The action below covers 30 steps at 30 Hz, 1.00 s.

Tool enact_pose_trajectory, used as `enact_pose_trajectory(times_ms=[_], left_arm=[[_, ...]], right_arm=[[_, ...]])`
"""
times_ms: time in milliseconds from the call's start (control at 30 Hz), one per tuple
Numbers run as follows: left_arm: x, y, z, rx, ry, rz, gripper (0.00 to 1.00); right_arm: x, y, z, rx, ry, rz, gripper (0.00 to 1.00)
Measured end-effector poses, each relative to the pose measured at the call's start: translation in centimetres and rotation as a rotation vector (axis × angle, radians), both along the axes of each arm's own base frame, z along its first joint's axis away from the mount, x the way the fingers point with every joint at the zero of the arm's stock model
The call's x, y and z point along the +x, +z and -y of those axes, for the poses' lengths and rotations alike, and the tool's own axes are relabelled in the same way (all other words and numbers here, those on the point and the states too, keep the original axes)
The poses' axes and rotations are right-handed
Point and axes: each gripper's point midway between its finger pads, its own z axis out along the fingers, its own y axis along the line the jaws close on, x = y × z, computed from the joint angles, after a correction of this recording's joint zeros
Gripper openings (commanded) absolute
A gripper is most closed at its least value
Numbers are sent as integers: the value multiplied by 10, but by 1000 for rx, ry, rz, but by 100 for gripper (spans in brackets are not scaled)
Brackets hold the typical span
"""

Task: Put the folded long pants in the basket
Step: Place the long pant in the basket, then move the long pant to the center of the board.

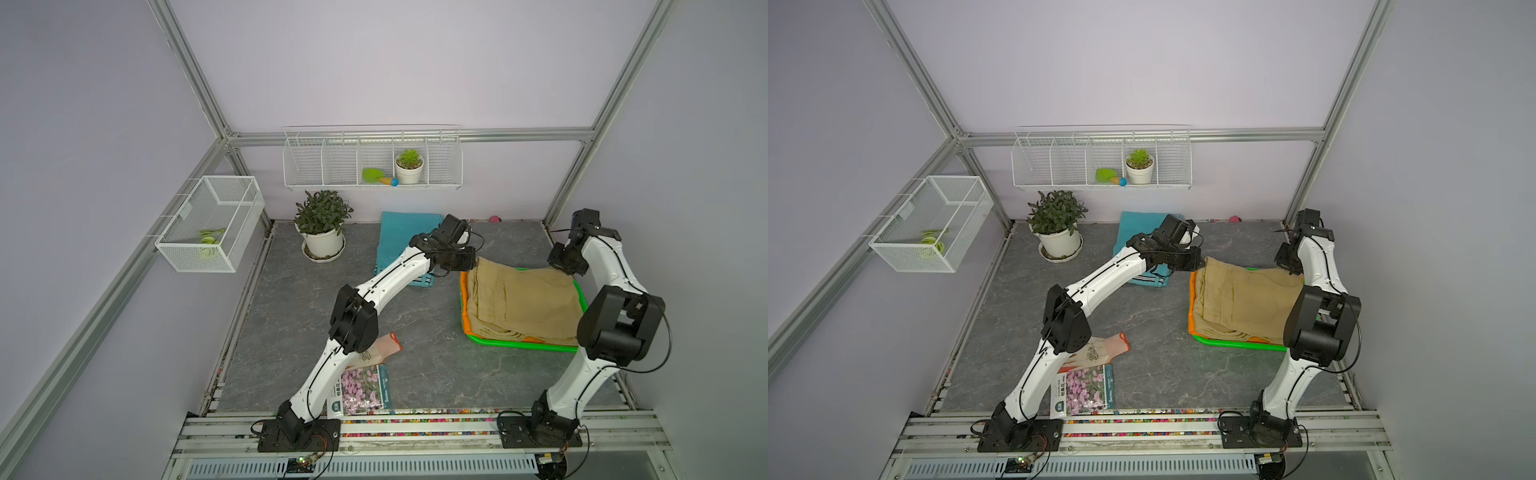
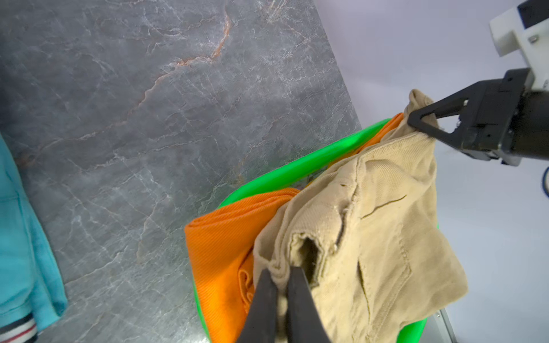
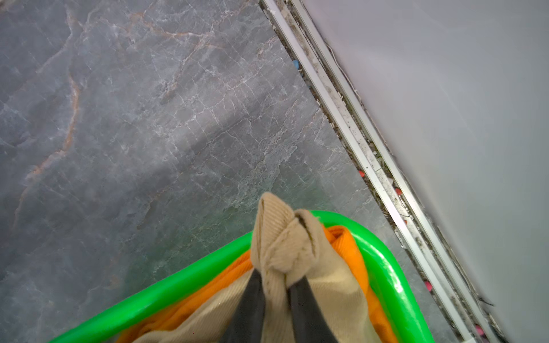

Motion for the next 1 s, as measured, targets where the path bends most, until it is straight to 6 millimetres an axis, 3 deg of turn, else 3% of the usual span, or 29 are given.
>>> enact_pose_trajectory(times_ms=[133, 267, 367, 433, 533, 633, 700, 767, 833, 933, 1000], left_arm=[[3, 1, -2, 4, 6, 9, 35], [7, 13, -9, 3, 31, 29, 48], [8, 42, -23, 2, 62, 72, 56], [4, 69, -40, -2, 93, 104, 61], [-10, 103, -82, 1, 178, 136, 67], [-24, 109, -132, -4, 272, 128, 77], [-27, 91, -171, 0, 357, 92, 81], [-25, 58, -204, -1, 448, 26, 81], [-23, 6, -235, 5, 538, -89, 81], [-23, -68, -263, 45, 638, -248, 81], [-24, -101, -262, 58, 662, -323, 80]], right_arm=[[3, 1, 1, -1, -12, 17, 56], [4, 6, 2, -5, -24, 34, 62], [1, 20, -2, 0, -31, 71, 63], [-7, 34, -9, 13, -29, 114, 64], [-21, 57, -26, 45, -12, 203, 66], [-32, 73, -50, 99, 19, 290, 66], [-34, 78, -70, 137, 52, 331, 66], [-35, 78, -94, 170, 100, 346, 66], [-35, 74, -125, 197, 170, 347, 66], [-38, 68, -169, 216, 275, 326, 65], [-41, 64, -193, 223, 333, 313, 65]])
